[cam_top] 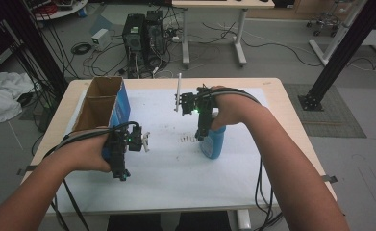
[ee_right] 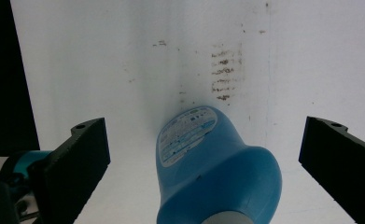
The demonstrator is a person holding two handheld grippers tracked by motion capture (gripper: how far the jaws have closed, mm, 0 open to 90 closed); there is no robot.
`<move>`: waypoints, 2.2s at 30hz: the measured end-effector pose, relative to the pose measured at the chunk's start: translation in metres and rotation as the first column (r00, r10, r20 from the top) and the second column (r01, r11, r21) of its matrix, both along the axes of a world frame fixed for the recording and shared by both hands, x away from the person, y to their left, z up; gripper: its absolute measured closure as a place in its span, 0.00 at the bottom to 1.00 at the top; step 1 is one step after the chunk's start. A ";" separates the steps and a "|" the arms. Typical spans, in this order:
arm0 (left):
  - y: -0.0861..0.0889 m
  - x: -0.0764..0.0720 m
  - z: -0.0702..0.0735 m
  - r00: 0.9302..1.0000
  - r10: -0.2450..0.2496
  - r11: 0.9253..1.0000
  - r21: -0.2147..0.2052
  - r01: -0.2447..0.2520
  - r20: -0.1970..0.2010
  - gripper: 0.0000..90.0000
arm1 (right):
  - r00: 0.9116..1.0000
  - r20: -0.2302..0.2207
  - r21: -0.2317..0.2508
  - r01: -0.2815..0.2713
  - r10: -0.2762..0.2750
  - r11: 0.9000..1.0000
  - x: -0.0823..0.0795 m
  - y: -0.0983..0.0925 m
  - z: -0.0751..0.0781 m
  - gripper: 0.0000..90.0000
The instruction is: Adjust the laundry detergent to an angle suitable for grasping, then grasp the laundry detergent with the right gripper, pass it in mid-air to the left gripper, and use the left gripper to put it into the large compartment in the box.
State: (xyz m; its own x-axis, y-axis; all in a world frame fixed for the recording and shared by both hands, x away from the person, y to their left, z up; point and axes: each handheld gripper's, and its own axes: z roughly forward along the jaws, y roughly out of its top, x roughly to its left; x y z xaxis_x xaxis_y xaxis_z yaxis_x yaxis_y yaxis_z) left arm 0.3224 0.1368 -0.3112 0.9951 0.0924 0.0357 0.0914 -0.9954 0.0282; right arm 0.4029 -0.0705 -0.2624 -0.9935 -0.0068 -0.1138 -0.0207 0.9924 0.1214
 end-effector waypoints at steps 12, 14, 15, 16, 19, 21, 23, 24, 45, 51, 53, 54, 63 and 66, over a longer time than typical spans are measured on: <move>-0.004 0.003 0.002 1.000 -0.013 1.000 0.000 0.013 0.001 0.02 | 1.000 0.000 0.010 0.007 -0.007 1.000 0.000 -0.003 -0.003 0.01; -0.003 0.003 0.002 1.000 -0.011 1.000 -0.001 0.011 0.001 0.02 | 1.000 -0.001 0.012 0.008 -0.008 1.000 0.001 -0.003 -0.002 0.01; -0.003 0.003 0.002 1.000 -0.013 1.000 0.001 0.013 0.000 0.02 | 1.000 -0.002 0.014 0.009 -0.009 1.000 0.001 -0.003 -0.002 0.01; -0.003 0.003 0.002 1.000 -0.013 1.000 0.001 0.013 0.000 0.02 | 1.000 -0.002 0.014 0.009 -0.009 1.000 0.001 -0.003 -0.002 0.01; -0.002 0.005 0.004 1.000 -0.018 1.000 0.018 0.018 0.004 0.02 | 1.000 -0.005 0.016 0.015 -0.014 1.000 0.002 -0.003 -0.002 0.01; -0.001 0.005 0.006 1.000 -0.013 1.000 0.017 0.013 0.016 0.02 | 1.000 -0.003 0.012 0.017 -0.017 1.000 0.002 -0.003 -0.002 0.01; -0.001 0.005 0.007 1.000 -0.017 1.000 0.013 0.017 0.015 0.02 | 1.000 0.000 0.012 0.021 -0.021 1.000 0.002 -0.003 -0.002 0.01; -0.001 0.004 0.008 1.000 -0.012 1.000 0.002 0.011 0.013 0.02 | 1.000 0.002 0.012 0.020 -0.020 1.000 0.001 -0.004 -0.001 0.01; -0.001 -0.002 0.004 0.999 -0.030 0.999 -0.009 0.031 0.019 0.02 | 0.996 -0.010 0.139 0.093 -0.093 0.986 -0.008 -0.008 0.008 0.01; -0.001 -0.005 0.006 0.999 -0.040 0.999 -0.017 0.040 0.027 0.02 | 0.989 -0.006 0.229 0.146 -0.148 0.962 -0.009 -0.011 0.006 0.01; -0.001 -0.006 0.006 0.999 -0.038 0.999 -0.016 0.038 0.022 0.02 | 0.986 -0.001 0.257 0.164 -0.169 0.953 -0.008 -0.012 0.006 0.01; -0.001 -0.007 0.006 0.999 -0.039 0.999 -0.015 0.040 0.025 0.02 | 0.984 0.003 0.278 0.171 -0.179 0.945 -0.007 -0.013 0.007 0.01; -0.001 -0.008 0.007 0.999 -0.036 0.999 -0.019 0.036 0.025 0.02 | 0.966 -0.001 0.444 0.234 -0.260 0.865 0.002 -0.021 0.021 0.01; -0.001 -0.009 0.008 0.999 -0.039 0.999 -0.030 0.040 0.022 0.02 | 0.958 -0.008 0.480 0.256 -0.287 0.839 0.008 -0.026 0.023 0.01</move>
State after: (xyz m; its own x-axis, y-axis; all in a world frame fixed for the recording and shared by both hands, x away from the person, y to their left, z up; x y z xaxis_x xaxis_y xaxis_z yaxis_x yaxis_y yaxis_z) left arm 0.3136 0.1354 -0.3030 0.9970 0.0545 0.0551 0.0511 -0.9969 0.0605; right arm 0.4112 -0.0963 -0.2397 -0.9383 0.3325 -0.0948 0.2183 0.7825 0.5831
